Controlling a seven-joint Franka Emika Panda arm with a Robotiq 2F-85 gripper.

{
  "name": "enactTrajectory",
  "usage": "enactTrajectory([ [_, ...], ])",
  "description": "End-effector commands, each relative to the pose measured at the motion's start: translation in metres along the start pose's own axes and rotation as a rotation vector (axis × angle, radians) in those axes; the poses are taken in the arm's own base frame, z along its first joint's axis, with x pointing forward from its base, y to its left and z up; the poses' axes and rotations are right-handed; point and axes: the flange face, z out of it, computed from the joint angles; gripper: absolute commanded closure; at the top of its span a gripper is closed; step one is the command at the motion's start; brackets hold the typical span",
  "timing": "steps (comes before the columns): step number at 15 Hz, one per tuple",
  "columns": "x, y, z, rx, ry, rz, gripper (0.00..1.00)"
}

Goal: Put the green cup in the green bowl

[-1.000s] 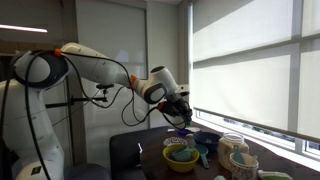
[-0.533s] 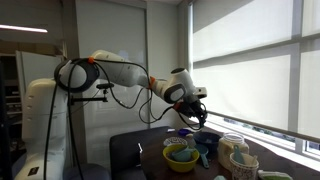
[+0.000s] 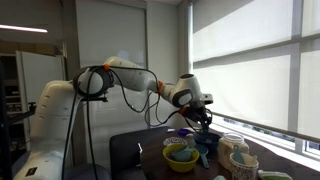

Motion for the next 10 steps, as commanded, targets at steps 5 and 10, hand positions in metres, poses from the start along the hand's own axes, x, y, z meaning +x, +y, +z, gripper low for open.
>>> enactTrajectory([
  [5, 0.022, 0.021, -0.019, 0.034, -0.039, -0.075, 0.29],
  [10, 0.036, 0.041, -0.060, 0.022, 0.026, -0.137, 0.19],
])
